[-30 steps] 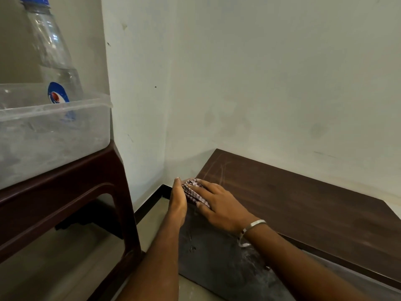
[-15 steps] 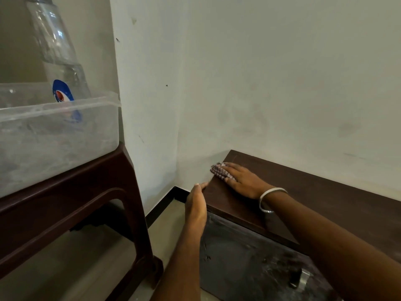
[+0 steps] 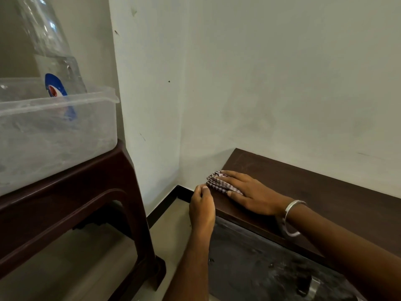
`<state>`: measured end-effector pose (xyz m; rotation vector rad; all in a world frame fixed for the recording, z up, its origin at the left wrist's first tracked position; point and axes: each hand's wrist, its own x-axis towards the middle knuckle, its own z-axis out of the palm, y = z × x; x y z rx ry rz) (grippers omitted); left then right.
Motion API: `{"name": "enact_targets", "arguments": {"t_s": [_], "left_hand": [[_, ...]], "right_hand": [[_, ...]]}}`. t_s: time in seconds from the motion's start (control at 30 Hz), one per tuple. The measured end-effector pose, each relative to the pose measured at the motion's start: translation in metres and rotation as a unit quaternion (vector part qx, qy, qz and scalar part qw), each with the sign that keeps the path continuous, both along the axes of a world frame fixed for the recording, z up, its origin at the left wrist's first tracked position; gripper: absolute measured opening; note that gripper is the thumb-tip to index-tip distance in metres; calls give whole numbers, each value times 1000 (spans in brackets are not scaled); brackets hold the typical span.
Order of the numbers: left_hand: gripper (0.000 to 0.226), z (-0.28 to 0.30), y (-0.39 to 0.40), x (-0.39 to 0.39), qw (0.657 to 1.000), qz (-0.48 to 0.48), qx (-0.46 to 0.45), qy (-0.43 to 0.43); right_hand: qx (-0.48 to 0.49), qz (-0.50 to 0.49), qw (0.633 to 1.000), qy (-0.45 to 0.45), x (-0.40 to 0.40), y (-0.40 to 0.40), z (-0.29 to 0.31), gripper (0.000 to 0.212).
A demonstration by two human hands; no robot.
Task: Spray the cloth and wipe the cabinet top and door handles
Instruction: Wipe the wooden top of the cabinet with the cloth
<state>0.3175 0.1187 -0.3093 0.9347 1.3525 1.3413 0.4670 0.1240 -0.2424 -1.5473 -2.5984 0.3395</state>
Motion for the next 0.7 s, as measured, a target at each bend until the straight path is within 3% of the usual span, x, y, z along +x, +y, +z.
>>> {"name": "enact_targets", "arguments": {"t_s": [0.4, 0.53, 0.7], "left_hand": [[34, -16, 10, -1, 999, -14, 42, -1], [36, -17, 13, -2, 998, -24, 52, -7], [38, -19, 13, -1, 998, -35, 48, -32]], "right_hand": [[7, -181, 983, -8, 42, 134, -7, 57], [35, -164, 986, -18, 37, 121, -9, 56], [33, -74, 996, -23, 31, 78, -13, 57]]}}
